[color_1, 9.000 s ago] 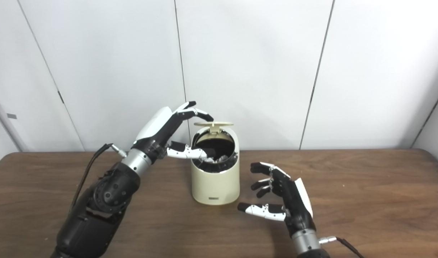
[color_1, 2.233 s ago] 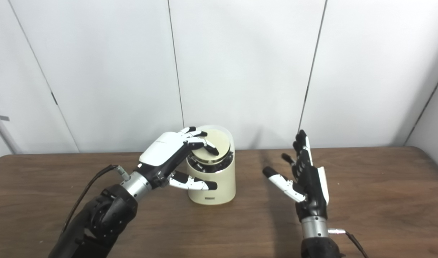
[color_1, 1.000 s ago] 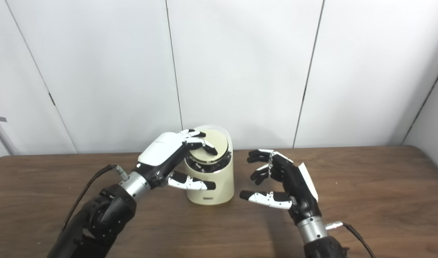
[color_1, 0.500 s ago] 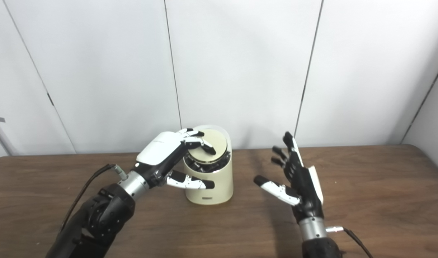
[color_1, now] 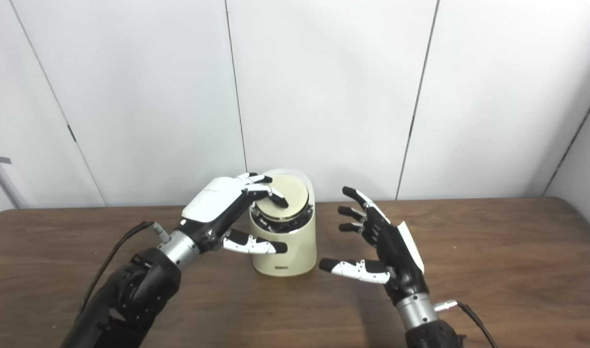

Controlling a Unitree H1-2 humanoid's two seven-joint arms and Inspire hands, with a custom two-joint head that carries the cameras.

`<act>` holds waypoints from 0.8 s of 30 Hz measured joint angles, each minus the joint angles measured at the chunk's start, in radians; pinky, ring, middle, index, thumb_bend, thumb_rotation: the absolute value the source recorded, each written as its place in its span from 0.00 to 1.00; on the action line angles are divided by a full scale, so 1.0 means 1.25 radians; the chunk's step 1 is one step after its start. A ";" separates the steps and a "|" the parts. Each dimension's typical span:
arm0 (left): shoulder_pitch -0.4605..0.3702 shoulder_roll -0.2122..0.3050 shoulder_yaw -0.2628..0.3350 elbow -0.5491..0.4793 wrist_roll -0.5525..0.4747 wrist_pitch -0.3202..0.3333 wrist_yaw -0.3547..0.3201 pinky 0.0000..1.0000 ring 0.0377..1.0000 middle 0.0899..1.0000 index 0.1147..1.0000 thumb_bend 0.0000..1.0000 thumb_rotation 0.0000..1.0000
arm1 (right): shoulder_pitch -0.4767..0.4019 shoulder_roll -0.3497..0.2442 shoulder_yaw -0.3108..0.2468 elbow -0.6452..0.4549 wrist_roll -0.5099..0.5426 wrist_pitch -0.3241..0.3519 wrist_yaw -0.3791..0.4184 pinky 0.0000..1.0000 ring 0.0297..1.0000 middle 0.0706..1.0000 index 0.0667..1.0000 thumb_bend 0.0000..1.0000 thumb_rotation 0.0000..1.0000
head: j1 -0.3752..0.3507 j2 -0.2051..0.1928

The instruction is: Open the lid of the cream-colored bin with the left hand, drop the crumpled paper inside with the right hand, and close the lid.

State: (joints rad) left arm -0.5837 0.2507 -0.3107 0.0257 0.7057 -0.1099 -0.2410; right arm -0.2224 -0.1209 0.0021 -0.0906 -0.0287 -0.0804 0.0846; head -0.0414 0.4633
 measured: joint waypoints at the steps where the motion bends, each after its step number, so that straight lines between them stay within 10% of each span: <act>1: 0.000 0.001 -0.001 0.000 0.006 -0.001 0.003 0.98 0.90 0.69 0.69 0.78 0.46 | 0.000 0.000 0.000 0.000 -0.002 0.001 0.000 0.67 0.80 0.92 0.84 0.82 0.20 | 0.000 0.000; 24: -0.009 0.041 -0.059 0.007 0.160 -0.048 0.046 1.00 0.90 0.70 0.69 0.82 0.50 | 0.000 0.007 0.000 -0.017 -0.035 0.042 -0.009 0.61 0.77 0.91 0.81 0.77 0.22 | 0.000 0.011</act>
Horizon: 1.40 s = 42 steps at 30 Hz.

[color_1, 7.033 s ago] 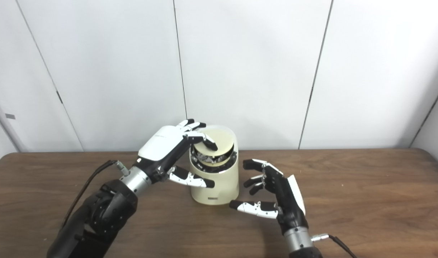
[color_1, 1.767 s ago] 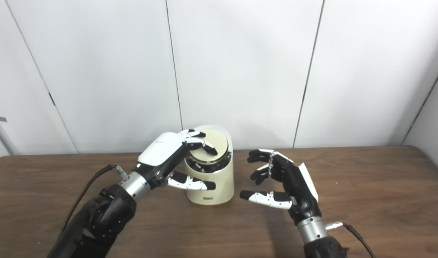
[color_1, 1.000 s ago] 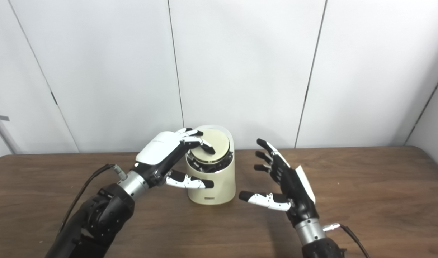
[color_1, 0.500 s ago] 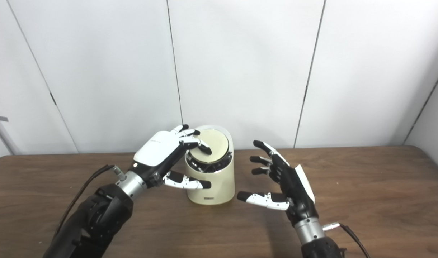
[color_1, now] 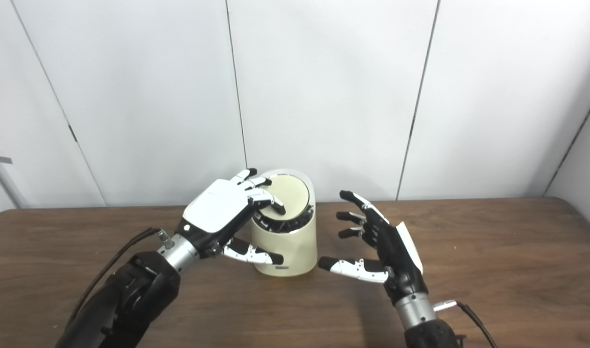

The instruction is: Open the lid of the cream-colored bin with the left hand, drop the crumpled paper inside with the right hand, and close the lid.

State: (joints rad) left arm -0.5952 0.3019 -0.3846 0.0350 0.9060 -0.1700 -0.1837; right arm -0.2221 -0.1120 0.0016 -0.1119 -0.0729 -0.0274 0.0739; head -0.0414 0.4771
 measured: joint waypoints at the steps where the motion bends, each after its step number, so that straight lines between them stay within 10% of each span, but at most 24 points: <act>1: -0.003 0.002 -0.004 0.002 0.002 -0.002 0.000 1.00 0.90 0.69 0.69 0.82 0.50 | 0.000 0.001 0.000 0.000 -0.001 0.001 0.000 0.61 0.77 0.91 0.81 0.76 0.22 | 0.000 0.000; 22: -0.043 0.018 -0.037 0.005 0.009 0.017 -0.053 0.98 0.88 0.66 0.65 0.83 0.56 | 0.000 0.007 -0.001 0.000 -0.007 0.006 -0.015 0.57 0.76 0.90 0.80 0.71 0.22 | -0.002 0.002; 42: 0.081 -0.035 0.121 -0.003 -0.160 0.003 0.080 0.79 0.89 0.92 0.94 0.64 0.44 | 0.002 0.008 -0.007 0.008 -0.011 -0.012 -0.024 0.57 0.75 0.89 0.80 0.73 0.26 | 0.016 -0.017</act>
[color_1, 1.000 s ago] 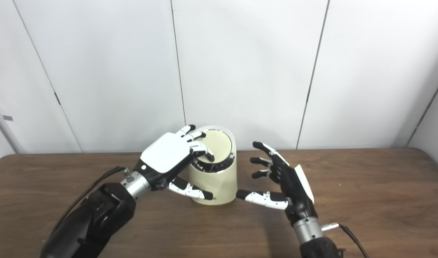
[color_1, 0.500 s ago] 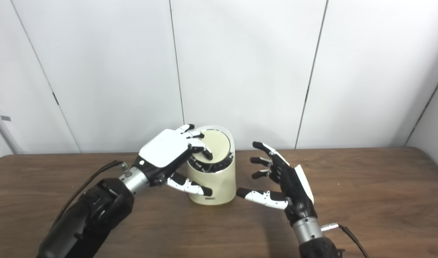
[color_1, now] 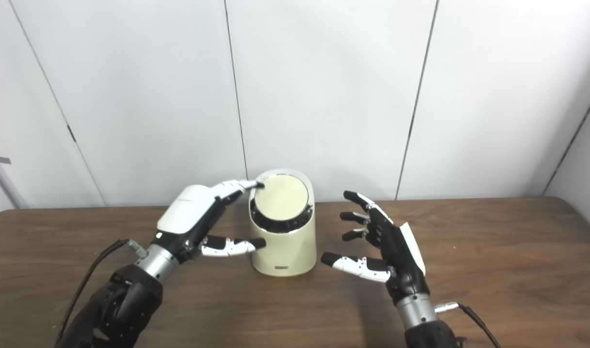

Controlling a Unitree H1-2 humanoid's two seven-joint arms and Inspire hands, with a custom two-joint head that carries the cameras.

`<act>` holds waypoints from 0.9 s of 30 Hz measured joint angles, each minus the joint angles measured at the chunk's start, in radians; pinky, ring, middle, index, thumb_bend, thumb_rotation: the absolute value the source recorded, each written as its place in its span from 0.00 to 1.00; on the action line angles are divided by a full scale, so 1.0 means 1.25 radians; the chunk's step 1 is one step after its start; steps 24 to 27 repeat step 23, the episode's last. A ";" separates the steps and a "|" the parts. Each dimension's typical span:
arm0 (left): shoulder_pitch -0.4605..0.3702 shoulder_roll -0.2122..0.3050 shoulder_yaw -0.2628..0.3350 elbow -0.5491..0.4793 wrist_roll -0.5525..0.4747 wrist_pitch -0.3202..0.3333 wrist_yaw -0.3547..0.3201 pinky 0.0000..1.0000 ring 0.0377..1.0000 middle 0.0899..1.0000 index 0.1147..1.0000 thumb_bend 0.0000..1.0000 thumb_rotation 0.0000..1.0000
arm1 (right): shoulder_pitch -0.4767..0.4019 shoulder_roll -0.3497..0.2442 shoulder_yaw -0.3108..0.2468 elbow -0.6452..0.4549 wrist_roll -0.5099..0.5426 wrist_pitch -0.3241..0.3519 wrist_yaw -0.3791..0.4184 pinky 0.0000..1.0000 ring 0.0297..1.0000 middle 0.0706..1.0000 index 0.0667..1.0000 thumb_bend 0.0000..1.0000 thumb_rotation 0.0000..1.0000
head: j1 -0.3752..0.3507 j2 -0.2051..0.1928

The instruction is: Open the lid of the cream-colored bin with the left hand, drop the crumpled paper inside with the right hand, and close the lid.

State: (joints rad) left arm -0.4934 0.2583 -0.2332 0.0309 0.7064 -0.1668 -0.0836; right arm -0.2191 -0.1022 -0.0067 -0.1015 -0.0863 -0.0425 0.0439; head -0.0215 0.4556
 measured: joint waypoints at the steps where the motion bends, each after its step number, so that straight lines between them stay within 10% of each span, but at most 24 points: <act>1: 0.003 -0.005 0.005 0.001 -0.001 -0.007 0.016 0.78 0.89 0.92 0.94 0.63 0.43 | 0.000 0.000 0.000 0.001 0.000 0.000 0.000 0.57 0.75 0.88 0.81 0.73 0.26 | 0.004 0.001; 27: 0.146 -0.125 0.149 -0.031 -0.396 0.088 -0.007 0.81 0.83 0.79 0.95 0.69 0.37 | 0.001 -0.008 -0.013 0.087 0.040 -0.041 0.002 0.67 0.79 0.92 0.98 0.84 0.21 | 0.023 0.009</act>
